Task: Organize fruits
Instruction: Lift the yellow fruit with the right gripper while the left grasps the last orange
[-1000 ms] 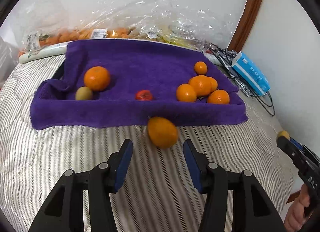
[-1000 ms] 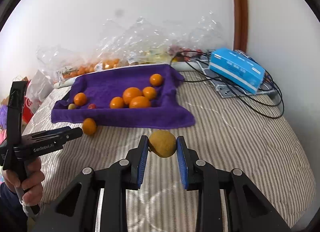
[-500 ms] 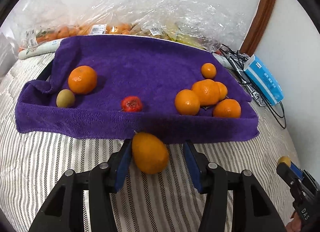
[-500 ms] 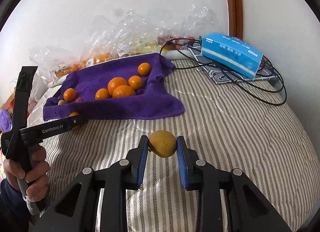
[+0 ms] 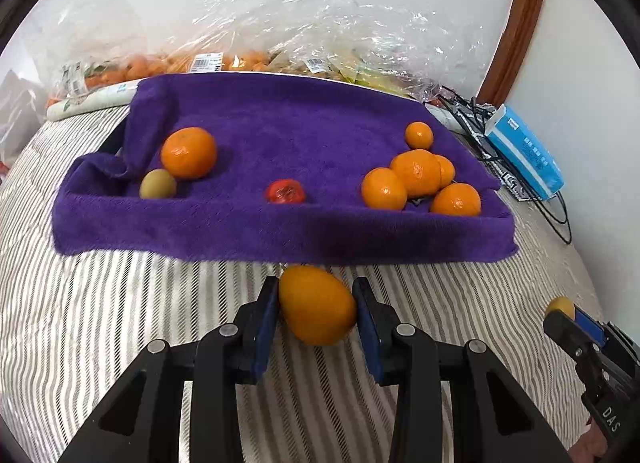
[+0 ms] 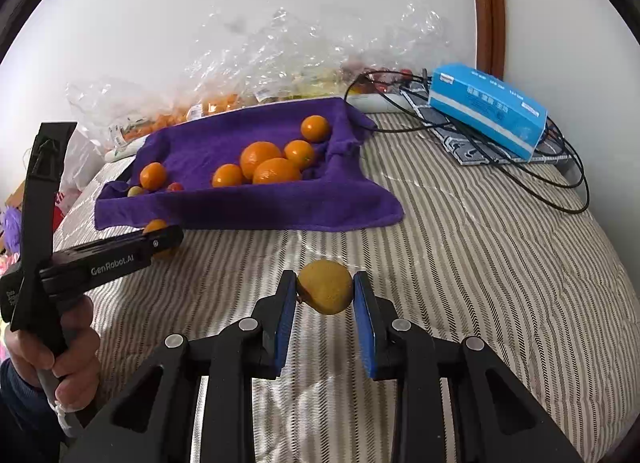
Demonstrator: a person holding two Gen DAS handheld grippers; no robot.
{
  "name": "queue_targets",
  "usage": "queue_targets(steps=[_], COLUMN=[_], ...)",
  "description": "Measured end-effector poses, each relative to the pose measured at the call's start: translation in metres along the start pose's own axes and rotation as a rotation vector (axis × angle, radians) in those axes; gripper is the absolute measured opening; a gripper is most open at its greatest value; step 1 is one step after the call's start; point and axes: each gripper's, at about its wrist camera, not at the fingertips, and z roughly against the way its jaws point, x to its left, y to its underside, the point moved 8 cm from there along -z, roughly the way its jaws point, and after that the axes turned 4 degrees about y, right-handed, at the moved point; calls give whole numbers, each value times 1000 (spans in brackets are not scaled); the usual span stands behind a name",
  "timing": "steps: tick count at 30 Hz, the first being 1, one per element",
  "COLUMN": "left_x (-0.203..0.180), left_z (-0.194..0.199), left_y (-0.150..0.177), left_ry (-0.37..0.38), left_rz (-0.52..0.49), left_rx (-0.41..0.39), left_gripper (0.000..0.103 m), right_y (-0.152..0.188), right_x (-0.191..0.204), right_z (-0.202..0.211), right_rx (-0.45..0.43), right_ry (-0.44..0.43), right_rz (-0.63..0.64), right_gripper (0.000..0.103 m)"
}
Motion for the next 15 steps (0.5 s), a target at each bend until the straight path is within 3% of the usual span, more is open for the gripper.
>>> queue_targets(steps=[15], left_x=[35], left_z=[56], left_y=[27], left_ry=[-1], left_rz=[56], left_rx=[0], left_gripper=[35], right_y=[-6], right_x=[39], right_z=[47], right_rx=[-26], right_ry=[-8], right_rz=[-35], right_gripper=[28])
